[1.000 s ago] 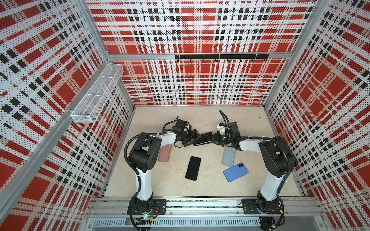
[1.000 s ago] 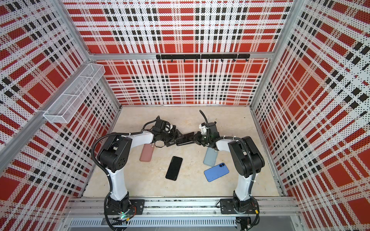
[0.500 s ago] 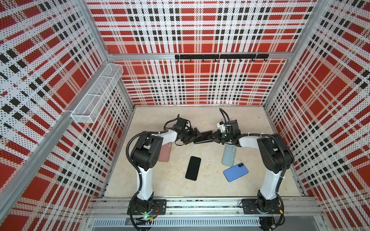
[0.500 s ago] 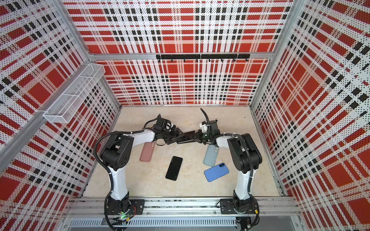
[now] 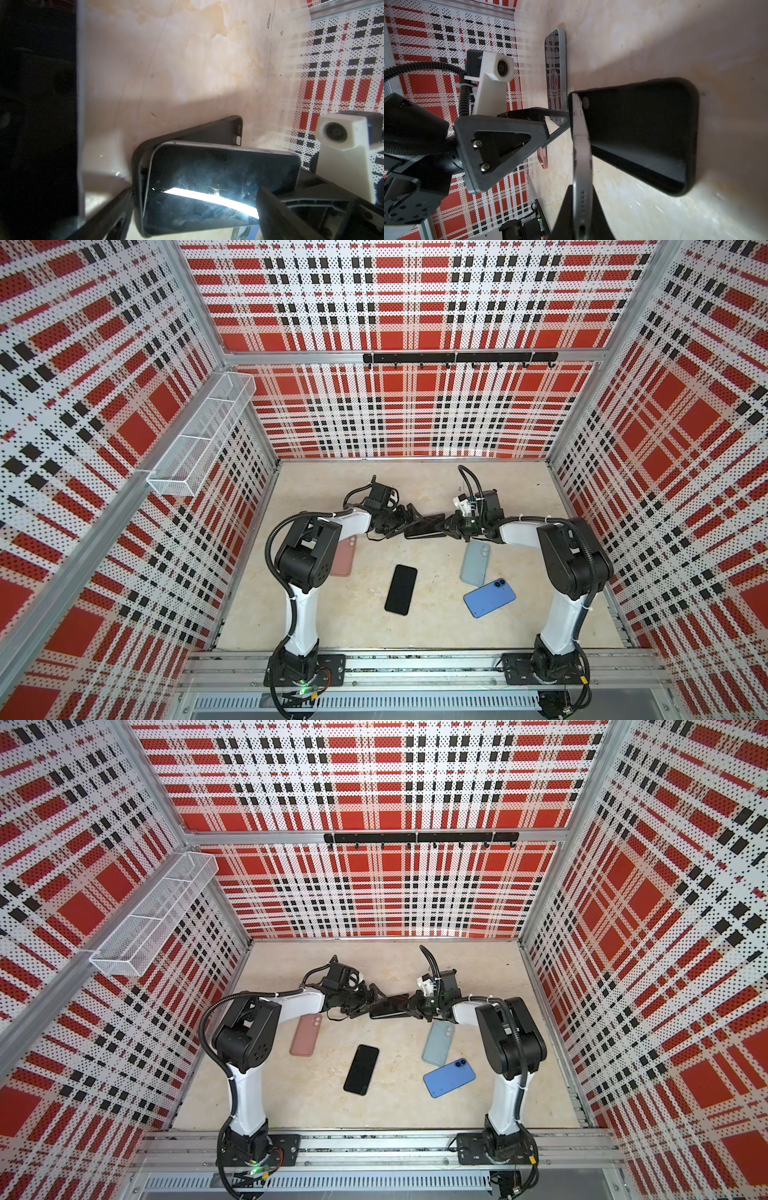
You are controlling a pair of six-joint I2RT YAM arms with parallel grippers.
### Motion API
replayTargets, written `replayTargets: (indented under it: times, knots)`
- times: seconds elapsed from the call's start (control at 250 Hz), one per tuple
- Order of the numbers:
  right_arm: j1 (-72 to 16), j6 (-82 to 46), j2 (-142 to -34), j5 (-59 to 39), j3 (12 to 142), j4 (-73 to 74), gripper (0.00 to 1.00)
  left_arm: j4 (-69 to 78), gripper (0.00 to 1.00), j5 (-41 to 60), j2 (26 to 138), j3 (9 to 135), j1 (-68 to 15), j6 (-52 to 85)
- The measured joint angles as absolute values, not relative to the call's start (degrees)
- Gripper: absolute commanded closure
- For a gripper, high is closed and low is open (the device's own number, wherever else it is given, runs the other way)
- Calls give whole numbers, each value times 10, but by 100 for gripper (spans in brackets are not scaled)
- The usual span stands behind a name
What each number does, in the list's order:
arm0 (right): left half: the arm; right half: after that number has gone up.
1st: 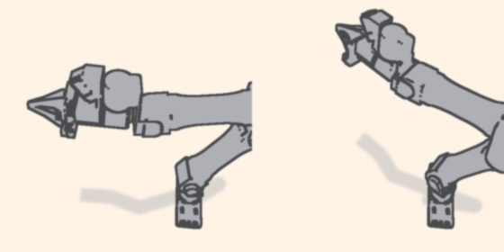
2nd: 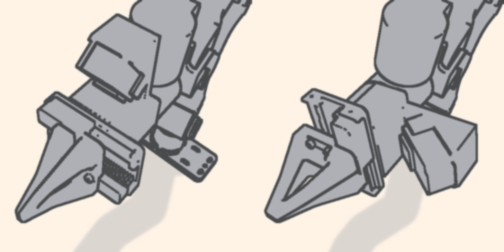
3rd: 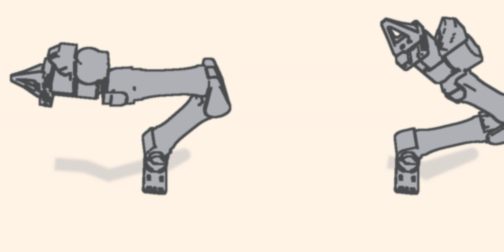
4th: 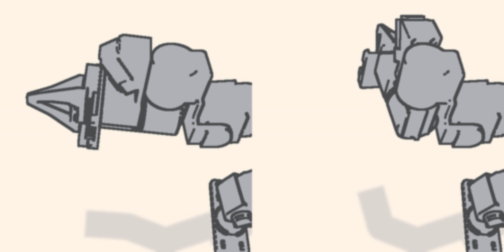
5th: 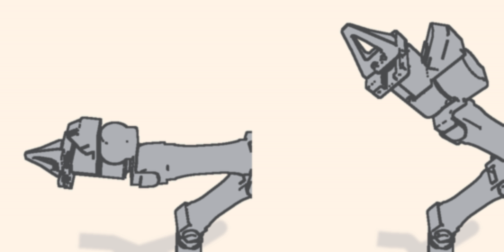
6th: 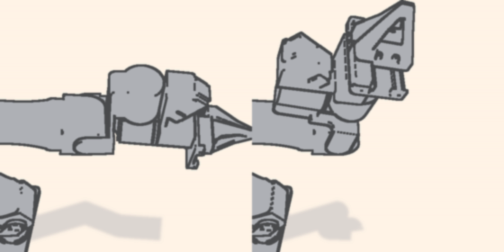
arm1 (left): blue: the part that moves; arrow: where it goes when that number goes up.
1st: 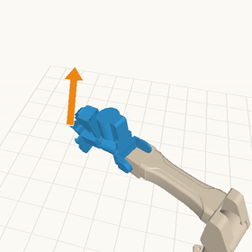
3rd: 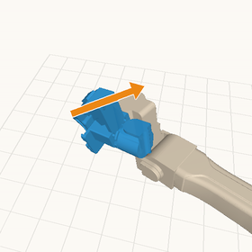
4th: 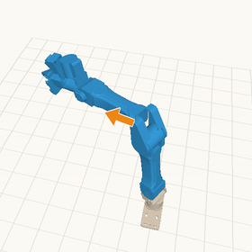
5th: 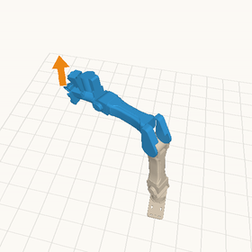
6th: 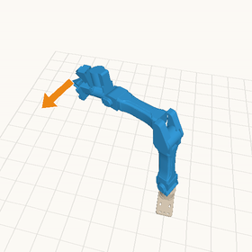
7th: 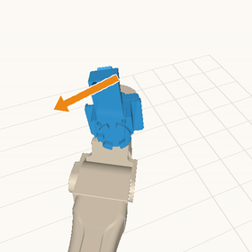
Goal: Put the phone into the phone case
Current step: 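Push the phone into the case with the right while the left holds it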
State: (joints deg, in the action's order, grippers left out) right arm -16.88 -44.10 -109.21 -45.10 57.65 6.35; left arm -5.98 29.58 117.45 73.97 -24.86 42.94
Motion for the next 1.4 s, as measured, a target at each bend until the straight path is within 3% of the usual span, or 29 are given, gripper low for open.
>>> replayTargets:
  times: [0.6,0.688,1.02,1.397]
  knots:
    - [-139,-415,-1145,-505,606,50,100,-62,9,296,1191,763,-252,428]
    - [-138,-411,-1146,-505,609,46,88,-65,9,296,1192,765,-252,428]
    - [-142,-395,-1145,-430,611,1,74,-56,9,298,1200,773,-258,420]
    - [-152,-360,-1093,-298,619,-93,48,-44,9,315,1201,766,-271,417]
